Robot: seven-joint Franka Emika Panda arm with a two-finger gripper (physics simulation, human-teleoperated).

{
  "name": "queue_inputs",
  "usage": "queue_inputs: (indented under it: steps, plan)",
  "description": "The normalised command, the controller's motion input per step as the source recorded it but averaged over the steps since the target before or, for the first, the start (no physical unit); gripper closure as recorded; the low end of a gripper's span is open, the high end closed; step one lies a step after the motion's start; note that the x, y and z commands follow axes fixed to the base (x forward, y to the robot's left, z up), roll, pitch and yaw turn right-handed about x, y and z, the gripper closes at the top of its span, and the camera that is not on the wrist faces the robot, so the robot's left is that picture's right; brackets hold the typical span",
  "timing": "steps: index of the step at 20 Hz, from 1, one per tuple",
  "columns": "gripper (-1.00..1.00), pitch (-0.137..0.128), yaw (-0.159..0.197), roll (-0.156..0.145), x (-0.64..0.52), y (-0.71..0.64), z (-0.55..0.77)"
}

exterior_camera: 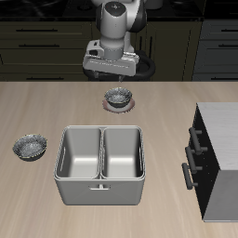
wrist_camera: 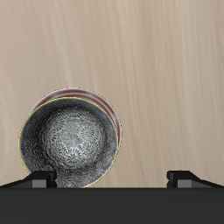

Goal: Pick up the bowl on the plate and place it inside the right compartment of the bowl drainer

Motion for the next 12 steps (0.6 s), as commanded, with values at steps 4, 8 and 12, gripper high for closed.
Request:
queue_inputs:
  steps: [4, 8, 12]
  plan:
    - [-1.00, -0.005, -0.019, 0.014, -0.14, 0.00, -0.14]
    - [-1.00, 0.009, 0.000, 0.024, -0.08, 0.06, -0.20]
    - [-1.00, -0.028, 0.017, 0.002, -0.02, 0.00, -0.16]
